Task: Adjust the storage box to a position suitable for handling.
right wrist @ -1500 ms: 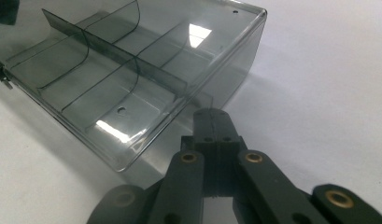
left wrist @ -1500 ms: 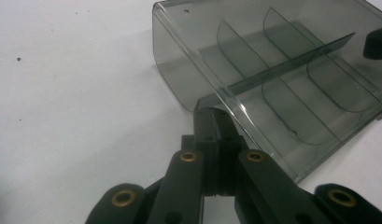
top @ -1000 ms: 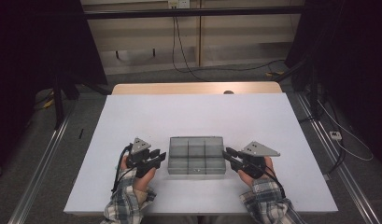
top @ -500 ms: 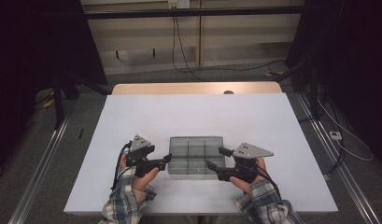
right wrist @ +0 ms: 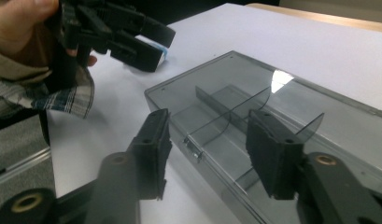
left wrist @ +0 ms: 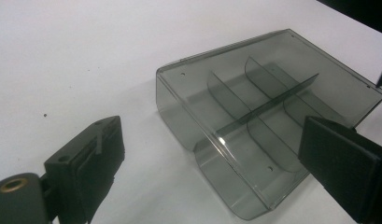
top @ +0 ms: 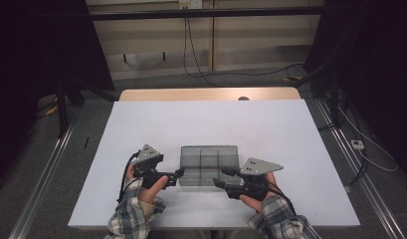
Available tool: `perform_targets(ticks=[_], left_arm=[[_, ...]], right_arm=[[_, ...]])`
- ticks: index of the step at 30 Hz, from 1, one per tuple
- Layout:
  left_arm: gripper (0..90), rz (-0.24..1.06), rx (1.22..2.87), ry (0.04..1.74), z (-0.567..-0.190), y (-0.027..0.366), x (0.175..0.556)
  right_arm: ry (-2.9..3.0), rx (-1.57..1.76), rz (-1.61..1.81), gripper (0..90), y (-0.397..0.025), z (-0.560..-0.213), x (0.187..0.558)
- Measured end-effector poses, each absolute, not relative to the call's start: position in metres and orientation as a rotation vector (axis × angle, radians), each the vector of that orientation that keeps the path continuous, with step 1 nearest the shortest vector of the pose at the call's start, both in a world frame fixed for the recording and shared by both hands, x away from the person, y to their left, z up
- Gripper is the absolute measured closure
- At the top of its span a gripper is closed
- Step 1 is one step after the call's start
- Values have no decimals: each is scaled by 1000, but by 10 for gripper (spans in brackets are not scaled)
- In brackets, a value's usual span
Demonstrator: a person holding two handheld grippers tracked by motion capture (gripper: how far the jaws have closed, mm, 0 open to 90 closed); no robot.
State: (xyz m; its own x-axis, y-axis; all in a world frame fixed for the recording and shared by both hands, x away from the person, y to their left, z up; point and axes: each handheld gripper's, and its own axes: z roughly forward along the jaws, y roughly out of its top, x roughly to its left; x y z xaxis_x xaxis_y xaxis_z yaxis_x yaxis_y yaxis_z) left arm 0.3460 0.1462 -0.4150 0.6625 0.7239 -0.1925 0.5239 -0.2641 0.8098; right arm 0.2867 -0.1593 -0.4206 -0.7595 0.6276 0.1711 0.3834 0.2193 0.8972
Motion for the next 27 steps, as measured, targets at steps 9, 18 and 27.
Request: perform_targets(ticks=[9,18,27], left_arm=[[68,277,1939,972,-416,148,346],[67,279,1946,960,-415,149,346],[67,280,1938,965,-414,150,346]], right_arm=[[2384,919,1572,806,-152,-431,284],[2484,902,1472,900,-147,-445,285],[2501,923,1406,900,-146,-452,290]])
